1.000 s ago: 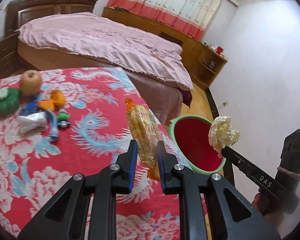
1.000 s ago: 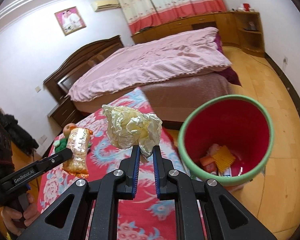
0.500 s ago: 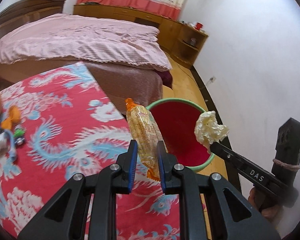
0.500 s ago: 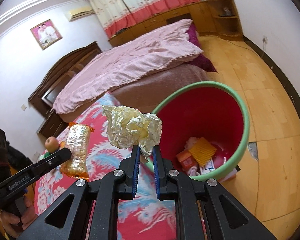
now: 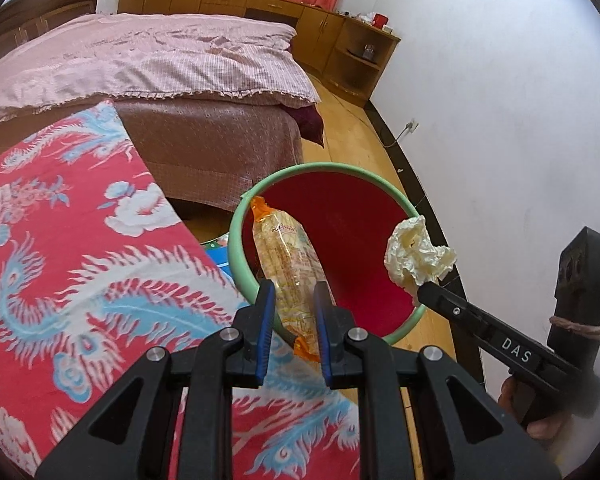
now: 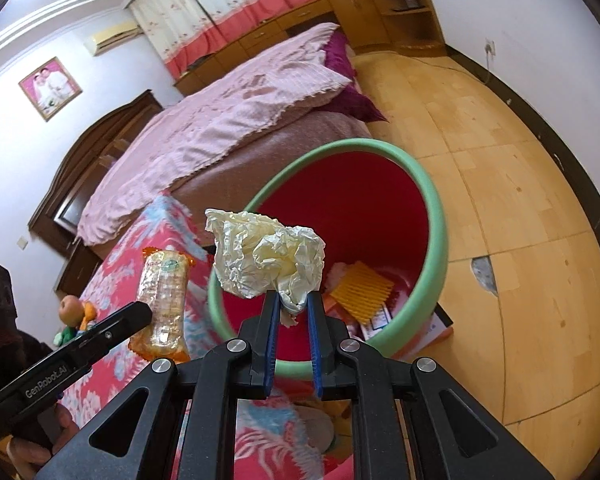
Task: Collect trash
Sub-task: 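Open the left tool over the bin while the right tool releases the paper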
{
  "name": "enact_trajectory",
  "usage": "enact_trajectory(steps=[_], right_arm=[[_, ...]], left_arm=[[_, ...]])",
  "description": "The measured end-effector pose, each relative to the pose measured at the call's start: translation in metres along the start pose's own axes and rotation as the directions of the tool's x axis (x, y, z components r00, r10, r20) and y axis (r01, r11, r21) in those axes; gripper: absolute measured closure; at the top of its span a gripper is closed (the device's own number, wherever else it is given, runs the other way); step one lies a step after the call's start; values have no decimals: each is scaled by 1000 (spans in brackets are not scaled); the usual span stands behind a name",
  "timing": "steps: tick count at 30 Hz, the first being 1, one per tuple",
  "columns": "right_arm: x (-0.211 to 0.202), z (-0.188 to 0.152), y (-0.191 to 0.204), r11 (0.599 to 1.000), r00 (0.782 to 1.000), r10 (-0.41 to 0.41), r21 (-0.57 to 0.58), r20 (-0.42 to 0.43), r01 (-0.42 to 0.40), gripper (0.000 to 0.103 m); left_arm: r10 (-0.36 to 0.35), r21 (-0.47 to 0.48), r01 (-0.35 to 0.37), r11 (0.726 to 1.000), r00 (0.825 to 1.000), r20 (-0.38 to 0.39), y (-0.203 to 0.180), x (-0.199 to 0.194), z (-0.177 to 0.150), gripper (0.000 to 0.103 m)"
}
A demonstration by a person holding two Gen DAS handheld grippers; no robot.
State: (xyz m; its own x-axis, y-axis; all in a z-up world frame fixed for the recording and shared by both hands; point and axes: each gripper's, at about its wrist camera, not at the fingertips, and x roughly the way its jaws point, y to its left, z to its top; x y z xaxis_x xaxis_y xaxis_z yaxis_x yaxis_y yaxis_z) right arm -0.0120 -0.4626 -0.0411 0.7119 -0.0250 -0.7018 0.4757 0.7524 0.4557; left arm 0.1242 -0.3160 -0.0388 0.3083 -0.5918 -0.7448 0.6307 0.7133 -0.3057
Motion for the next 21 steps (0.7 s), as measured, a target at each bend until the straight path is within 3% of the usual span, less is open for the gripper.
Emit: enact_trajectory(steps=[15,21], right_arm=[[5,3,-6,1000,1000,-15,16,5,15,80],[2,4,-4,1000,1000,-21,18,8,20,78]], left_arm=[[-14,-13,14,1000,1000,1,-2,10,4,84],[18,-30,-18,999,1000,4,5,2,4,76]])
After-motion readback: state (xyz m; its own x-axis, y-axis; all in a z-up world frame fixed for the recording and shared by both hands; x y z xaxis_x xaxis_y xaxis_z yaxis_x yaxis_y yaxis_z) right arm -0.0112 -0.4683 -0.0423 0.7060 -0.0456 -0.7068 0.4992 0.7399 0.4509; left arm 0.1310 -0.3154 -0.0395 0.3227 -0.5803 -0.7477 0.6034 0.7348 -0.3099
